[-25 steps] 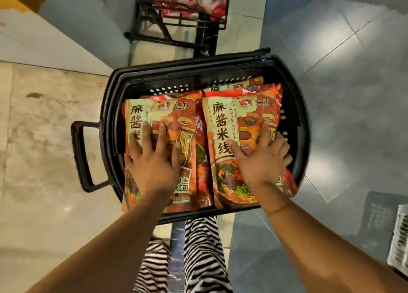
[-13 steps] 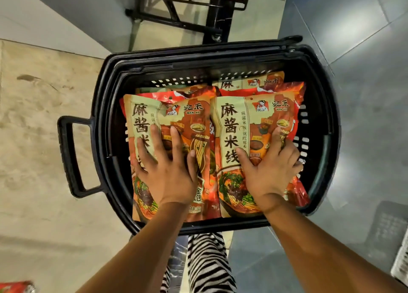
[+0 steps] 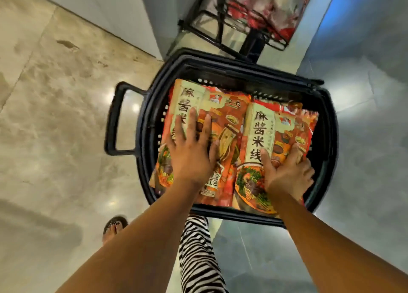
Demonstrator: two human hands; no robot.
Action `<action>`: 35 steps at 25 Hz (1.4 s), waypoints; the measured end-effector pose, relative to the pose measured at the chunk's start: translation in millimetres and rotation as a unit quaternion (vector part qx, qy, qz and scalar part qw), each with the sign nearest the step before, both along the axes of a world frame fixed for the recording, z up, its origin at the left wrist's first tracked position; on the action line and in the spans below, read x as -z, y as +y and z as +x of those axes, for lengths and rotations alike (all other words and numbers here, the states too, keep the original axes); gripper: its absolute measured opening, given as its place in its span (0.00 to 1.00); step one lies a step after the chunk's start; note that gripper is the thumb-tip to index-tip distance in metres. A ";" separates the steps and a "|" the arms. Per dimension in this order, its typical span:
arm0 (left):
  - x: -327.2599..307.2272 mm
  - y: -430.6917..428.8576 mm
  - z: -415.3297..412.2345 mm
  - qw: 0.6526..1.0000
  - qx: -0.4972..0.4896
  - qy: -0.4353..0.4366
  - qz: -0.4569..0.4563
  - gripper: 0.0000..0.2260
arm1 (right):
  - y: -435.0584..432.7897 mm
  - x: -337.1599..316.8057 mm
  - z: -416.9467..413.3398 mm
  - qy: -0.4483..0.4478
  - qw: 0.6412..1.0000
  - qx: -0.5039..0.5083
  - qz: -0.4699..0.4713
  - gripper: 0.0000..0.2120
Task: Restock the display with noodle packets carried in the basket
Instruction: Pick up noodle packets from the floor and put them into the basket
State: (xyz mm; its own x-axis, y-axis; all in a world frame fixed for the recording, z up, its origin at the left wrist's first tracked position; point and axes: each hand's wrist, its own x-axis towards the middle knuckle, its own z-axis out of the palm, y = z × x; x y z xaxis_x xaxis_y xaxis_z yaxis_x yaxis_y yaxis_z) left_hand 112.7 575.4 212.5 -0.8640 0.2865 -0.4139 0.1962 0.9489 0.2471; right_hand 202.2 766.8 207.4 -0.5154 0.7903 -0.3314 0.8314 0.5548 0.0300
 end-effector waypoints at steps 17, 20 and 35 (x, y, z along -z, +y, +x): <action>-17.9 -515.0 23.8 0.950 -0.310 -0.026 -0.028 0.32 | -485.0 -41.5 -138.3 0.021 0.888 -0.459 -0.016 0.35; -22.0 -612.4 42.0 0.923 -0.381 -0.032 -0.050 0.33 | -586.2 -39.6 -138.8 -0.044 0.857 -0.511 -0.048 0.38; -61.6 -811.9 46.6 0.792 -0.601 -0.072 -0.077 0.35 | -823.2 -70.5 -228.0 -0.066 0.746 -0.661 -0.046 0.40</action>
